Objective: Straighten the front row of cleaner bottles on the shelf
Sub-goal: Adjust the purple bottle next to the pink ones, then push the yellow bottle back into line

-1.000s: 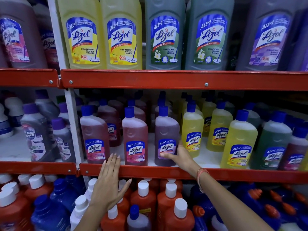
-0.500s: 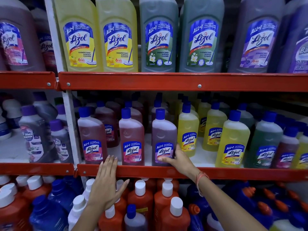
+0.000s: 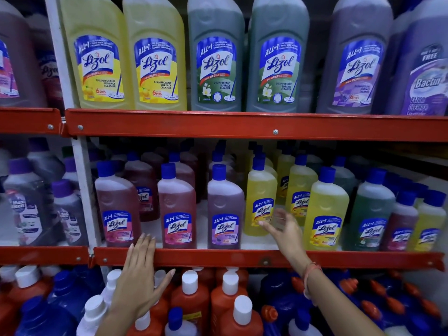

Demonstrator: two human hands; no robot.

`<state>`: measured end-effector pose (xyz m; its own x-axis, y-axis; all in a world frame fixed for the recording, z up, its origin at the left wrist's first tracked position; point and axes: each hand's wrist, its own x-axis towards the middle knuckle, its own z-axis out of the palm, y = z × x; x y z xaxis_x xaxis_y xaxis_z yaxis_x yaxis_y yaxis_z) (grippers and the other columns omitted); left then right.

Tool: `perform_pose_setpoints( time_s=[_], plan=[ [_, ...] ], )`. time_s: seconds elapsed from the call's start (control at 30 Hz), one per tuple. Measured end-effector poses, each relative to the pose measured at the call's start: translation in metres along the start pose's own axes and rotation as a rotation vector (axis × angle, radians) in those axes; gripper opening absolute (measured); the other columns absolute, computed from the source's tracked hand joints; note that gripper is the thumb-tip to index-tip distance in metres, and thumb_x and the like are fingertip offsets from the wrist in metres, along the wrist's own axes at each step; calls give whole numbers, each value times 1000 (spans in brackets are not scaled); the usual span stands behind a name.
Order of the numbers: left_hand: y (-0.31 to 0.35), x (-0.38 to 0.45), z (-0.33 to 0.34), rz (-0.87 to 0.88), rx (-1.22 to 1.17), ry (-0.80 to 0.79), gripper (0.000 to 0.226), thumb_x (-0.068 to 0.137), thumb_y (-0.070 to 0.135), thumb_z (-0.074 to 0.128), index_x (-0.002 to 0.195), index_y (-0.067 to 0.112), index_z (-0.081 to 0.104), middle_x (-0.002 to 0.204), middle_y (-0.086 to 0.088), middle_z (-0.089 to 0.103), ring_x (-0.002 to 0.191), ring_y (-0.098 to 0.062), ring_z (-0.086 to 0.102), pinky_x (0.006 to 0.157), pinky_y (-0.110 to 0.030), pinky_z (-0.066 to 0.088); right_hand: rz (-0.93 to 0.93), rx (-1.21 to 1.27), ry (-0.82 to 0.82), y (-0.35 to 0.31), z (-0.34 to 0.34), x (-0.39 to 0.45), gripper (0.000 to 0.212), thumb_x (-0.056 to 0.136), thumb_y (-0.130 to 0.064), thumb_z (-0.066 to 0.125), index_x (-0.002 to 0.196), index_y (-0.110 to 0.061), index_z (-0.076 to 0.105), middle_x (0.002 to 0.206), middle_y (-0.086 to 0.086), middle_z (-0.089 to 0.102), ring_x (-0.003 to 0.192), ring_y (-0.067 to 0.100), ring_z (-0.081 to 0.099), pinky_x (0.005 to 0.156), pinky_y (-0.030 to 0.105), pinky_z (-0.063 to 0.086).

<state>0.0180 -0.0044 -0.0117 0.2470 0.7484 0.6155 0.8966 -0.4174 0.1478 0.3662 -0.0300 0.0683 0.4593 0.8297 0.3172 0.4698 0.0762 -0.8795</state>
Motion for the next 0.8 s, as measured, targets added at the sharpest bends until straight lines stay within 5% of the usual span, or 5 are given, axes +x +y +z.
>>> perform_pose_setpoints(
  time_s=[0.2,0.37,0.5,0.6,0.8],
  plan=[
    [0,0,-2,1,9,-14,89,82,67,40,146,7,25,152,-11,33,144,-18,17,118,-27,-3,68,63,-128,2,-1,32,98,80,-25,86,157,-9,28,158,13,45,144,32,46,115,42,41],
    [0,1,-3,5,26,-32,90,82,68,40,147,7,24,153,-11,32,144,-16,15,118,-28,-3,76,99,-243,10,10,45,89,79,-22,88,148,-14,33,133,12,63,110,25,62,92,34,49],
    [-2,2,0,2,40,-39,90,82,69,36,145,6,27,151,-13,35,143,-18,17,118,-29,-2,115,152,-229,16,18,56,94,71,-15,93,146,-12,36,124,14,68,102,24,65,74,24,50],
    [-3,4,2,-2,48,-37,92,82,72,31,143,4,30,148,-16,38,141,-22,22,118,-31,0,125,123,-246,23,17,63,92,65,-16,97,139,-10,44,109,4,71,100,24,71,70,21,50],
    [-2,3,2,-5,65,-43,92,83,72,27,143,2,31,147,-18,40,140,-25,25,118,-31,0,78,53,-287,18,0,49,63,76,-20,90,122,-22,46,91,-13,65,80,-3,60,66,13,46]
  ],
)
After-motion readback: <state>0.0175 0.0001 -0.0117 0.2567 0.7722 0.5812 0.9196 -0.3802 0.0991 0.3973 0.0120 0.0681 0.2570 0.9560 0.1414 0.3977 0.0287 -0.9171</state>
